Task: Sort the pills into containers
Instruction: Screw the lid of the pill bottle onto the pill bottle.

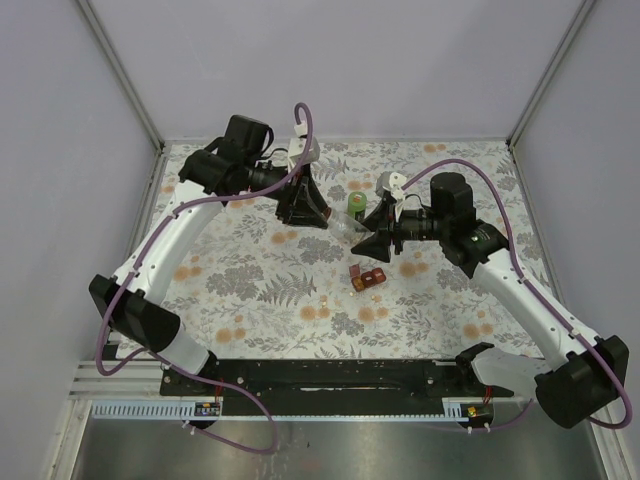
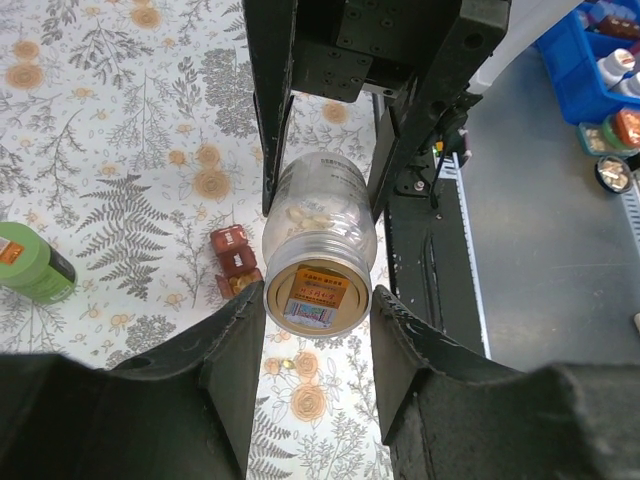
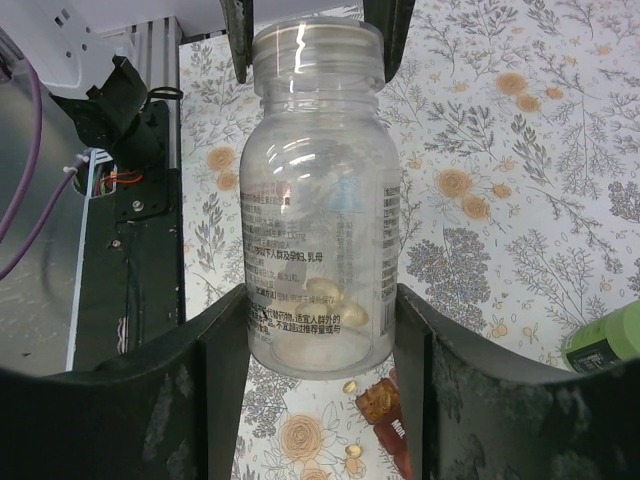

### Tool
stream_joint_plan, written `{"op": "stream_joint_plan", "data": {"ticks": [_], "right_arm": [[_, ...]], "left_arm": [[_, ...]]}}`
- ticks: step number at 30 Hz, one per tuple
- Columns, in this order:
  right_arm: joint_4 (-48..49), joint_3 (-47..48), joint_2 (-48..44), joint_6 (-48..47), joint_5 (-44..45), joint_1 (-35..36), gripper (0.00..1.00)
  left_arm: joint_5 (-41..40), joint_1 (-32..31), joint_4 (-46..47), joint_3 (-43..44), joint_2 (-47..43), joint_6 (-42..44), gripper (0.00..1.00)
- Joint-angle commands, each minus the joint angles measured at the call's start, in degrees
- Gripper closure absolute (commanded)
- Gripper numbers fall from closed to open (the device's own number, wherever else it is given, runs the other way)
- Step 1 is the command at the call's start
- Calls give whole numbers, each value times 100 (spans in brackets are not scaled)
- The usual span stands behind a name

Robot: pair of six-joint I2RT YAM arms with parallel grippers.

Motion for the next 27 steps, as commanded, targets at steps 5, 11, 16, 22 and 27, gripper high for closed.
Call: {"op": "stream_joint_plan", "data": {"ticks": [5, 11, 16, 22, 27], "right_arm": [[233, 351, 73, 171, -439, 59, 100], [-65, 527, 205, 127, -729, 68, 100], [-470, 650, 275, -128, -817, 59, 100], [-646, 746, 416, -128, -1160, 68, 100], [-628, 764, 434, -75, -1336, 68, 100]], "left_arm": [[-158, -209, -477, 113, -169, 763, 100], [-211, -314, -1286, 491, 33, 1501, 100], [-299, -340, -1436, 518, 60, 1668, 100], [-246, -402, -1515, 500, 59, 1844, 100], [-62, -490, -1594, 351, 42, 2134, 100]]}}
